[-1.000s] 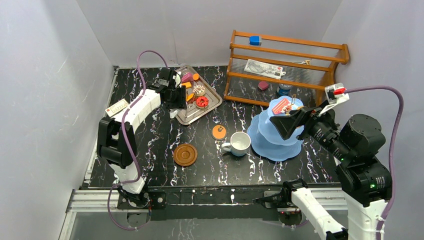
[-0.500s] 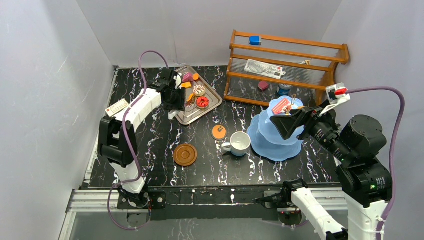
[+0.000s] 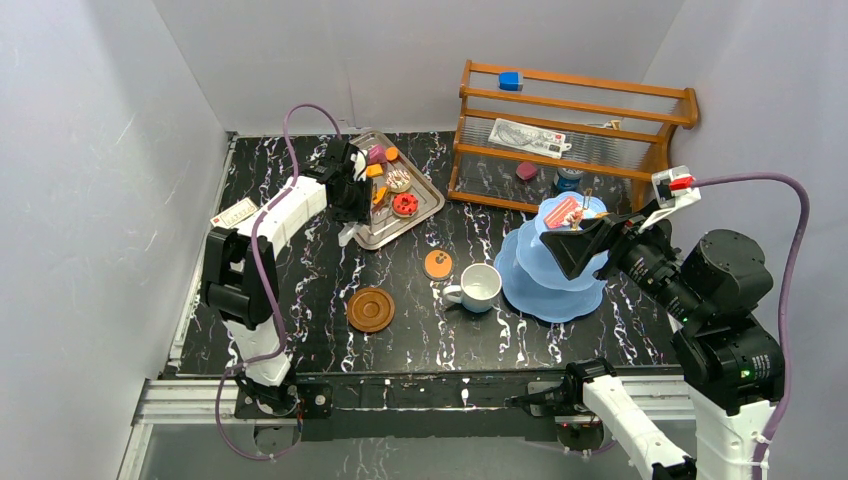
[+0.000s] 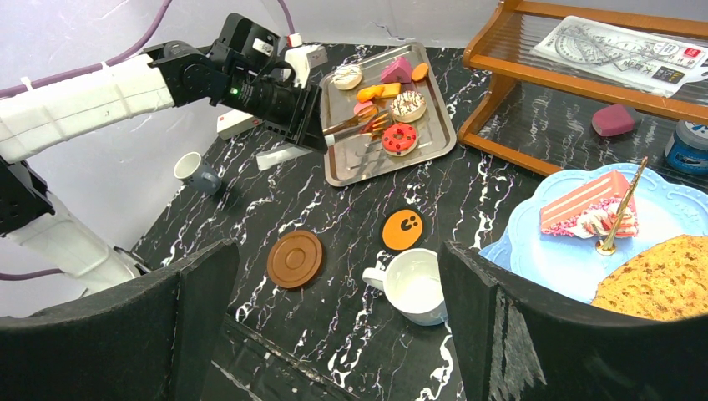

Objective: Serve the afternoon tea
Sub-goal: Pick up the desert from the tray.

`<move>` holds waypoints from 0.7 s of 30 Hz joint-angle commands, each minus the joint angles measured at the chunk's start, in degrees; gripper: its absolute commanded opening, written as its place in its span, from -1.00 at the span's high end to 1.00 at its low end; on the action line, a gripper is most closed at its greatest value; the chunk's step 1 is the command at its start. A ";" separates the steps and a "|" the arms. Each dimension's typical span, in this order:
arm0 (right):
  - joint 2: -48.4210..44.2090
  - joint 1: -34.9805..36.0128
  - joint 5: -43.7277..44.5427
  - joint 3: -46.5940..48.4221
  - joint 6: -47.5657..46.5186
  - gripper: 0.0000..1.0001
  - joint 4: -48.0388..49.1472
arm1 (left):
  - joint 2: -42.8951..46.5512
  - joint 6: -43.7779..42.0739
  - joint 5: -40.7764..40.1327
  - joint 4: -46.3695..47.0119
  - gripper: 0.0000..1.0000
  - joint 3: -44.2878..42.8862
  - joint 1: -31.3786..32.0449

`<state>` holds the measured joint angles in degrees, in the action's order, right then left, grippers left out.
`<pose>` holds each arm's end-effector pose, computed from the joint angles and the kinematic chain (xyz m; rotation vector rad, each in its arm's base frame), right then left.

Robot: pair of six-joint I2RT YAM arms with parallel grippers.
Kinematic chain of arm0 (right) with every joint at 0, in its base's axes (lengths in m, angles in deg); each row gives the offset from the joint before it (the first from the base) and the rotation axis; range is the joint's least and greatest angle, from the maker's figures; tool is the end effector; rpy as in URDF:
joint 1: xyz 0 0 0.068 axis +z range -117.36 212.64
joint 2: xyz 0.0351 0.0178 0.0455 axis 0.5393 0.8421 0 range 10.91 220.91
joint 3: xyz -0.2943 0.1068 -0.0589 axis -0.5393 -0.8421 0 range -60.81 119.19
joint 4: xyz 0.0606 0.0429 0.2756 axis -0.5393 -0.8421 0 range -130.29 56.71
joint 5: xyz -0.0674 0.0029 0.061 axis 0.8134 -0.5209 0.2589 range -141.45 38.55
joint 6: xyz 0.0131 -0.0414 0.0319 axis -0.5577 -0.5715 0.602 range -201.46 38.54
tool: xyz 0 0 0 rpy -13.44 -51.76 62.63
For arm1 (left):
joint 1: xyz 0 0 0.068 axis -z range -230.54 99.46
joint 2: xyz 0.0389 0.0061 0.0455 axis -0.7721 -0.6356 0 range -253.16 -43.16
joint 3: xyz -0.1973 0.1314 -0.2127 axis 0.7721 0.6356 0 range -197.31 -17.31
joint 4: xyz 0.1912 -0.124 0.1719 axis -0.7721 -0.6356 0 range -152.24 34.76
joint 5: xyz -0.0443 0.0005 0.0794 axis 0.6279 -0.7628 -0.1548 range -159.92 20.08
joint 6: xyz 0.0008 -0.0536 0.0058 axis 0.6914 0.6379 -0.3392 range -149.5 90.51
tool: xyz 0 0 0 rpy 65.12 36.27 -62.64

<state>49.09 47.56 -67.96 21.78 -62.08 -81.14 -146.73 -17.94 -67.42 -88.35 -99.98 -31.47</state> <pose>0.0308 0.0187 0.5314 -0.1619 1.6660 0.6905 0.4073 -0.1424 0.2866 0.1839 2.5269 -0.2706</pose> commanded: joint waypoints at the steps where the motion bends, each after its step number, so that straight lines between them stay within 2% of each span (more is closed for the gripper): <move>1: -0.12 -0.06 0.05 -0.59 -0.04 -0.97 3.82 | 3.28 -0.10 0.70 -1.04 0.37 -2.56 -0.17; 21: -0.31 -0.04 0.78 -0.20 0.05 -0.97 2.81 | 15.37 1.74 2.08 -6.01 0.43 0.23 -0.13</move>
<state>49.09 47.56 -67.66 20.80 -62.06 -81.03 -136.13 -16.81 -67.03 -93.11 -99.74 -31.47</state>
